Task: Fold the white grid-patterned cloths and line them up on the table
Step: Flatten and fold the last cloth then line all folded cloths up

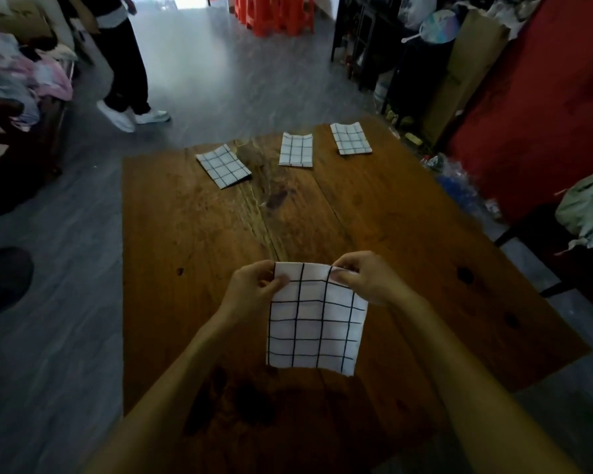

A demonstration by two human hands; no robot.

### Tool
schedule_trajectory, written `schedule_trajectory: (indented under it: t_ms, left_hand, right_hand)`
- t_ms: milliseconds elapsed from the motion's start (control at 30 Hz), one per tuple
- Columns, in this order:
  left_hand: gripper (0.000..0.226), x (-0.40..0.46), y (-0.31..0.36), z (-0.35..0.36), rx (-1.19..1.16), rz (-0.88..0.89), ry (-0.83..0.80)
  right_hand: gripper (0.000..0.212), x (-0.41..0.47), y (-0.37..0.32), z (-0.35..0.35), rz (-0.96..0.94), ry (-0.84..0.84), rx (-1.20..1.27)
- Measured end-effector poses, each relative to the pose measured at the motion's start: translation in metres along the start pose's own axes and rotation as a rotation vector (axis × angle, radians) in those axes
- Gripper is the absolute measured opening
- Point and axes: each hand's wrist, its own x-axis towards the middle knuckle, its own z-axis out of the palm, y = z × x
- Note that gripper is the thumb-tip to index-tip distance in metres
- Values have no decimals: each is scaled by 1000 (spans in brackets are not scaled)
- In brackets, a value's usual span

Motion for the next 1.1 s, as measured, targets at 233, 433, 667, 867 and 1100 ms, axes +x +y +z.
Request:
schedule_trajectory:
  t_ms: [233,433,667,867,1100]
  left_hand:
    - [13,45,-21,39,14,-141,17]
    - [14,78,-35,48,124,-109,80]
    - [13,78,-49,51,111,-159,118]
    - [12,64,-57,53,78,-195,160]
    - [16,26,-75,55,35,-207,117]
  right_hand:
    - [32,72,32,25,-42,-106,-12]
    - [15,121,20,48,-171,-111,153]
    - [7,134,23,58,-189,-21,281]
    - [8,128,7,49,-160,217,355]
    - [5,109,-8,27,-162,403,347]
